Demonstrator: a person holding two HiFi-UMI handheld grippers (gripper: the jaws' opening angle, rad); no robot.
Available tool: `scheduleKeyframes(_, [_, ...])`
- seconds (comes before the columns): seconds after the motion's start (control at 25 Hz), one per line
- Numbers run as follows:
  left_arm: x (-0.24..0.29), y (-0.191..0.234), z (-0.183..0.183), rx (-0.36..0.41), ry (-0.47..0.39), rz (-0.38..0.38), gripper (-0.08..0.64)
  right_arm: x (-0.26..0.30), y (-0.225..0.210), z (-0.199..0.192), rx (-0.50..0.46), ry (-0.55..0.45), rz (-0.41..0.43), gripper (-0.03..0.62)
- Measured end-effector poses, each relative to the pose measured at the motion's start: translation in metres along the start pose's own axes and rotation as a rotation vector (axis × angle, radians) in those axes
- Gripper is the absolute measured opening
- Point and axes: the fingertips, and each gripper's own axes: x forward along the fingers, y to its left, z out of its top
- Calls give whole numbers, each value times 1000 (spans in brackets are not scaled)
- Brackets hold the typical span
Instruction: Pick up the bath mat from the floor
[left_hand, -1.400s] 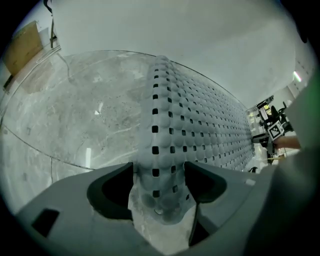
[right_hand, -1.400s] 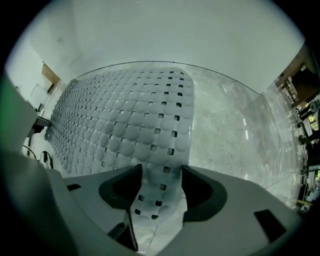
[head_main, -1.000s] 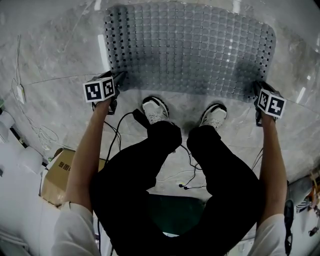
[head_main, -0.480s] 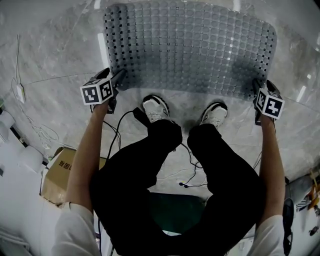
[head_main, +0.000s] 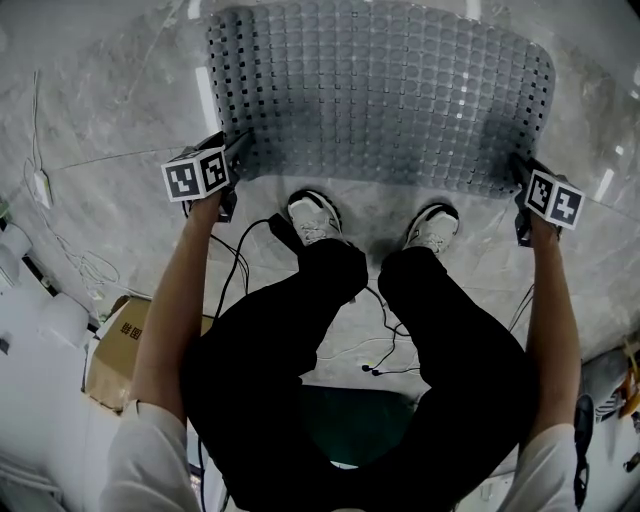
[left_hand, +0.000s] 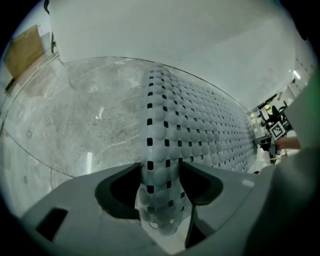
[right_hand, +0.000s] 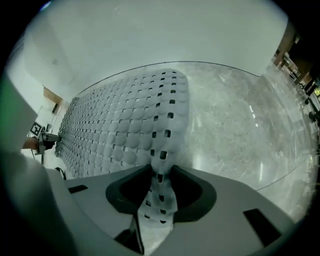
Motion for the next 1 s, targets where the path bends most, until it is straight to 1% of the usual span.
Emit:
scheduleKeyframes(0.04, [1, -4, 2, 16, 10, -15, 249, 0, 4, 1, -9, 6, 10, 123])
scheduleKeyframes(0.08, [2, -9, 3, 34, 17, -33, 197, 0, 6, 1, -16, 7, 12, 104])
scheduleKeyframes(0.2, [-3, -19, 6, 88, 26, -39, 153, -7, 13, 4, -8, -11, 15, 86])
scheduleKeyframes(0.32, [-15, -30, 8, 97, 20, -42, 149, -22, 21, 6, -30, -9, 28, 74])
scheduleKeyframes(0.52, [-51, -53, 19, 79, 22, -44, 144, -54, 54, 12, -192, 54, 47, 64])
scheduleKeyframes(0.56, [-59, -59, 21, 79, 24, -45, 143, -63, 60, 15, -201, 56, 52, 63])
scheduleKeyframes(0.72, [-86, -83, 29, 78, 36, -53, 130, -96, 80, 24, -182, 50, 76, 61])
scheduleKeyframes(1.0, [-135, -127, 47, 101, 56, -102, 117, -151, 117, 33, -203, 56, 122, 60])
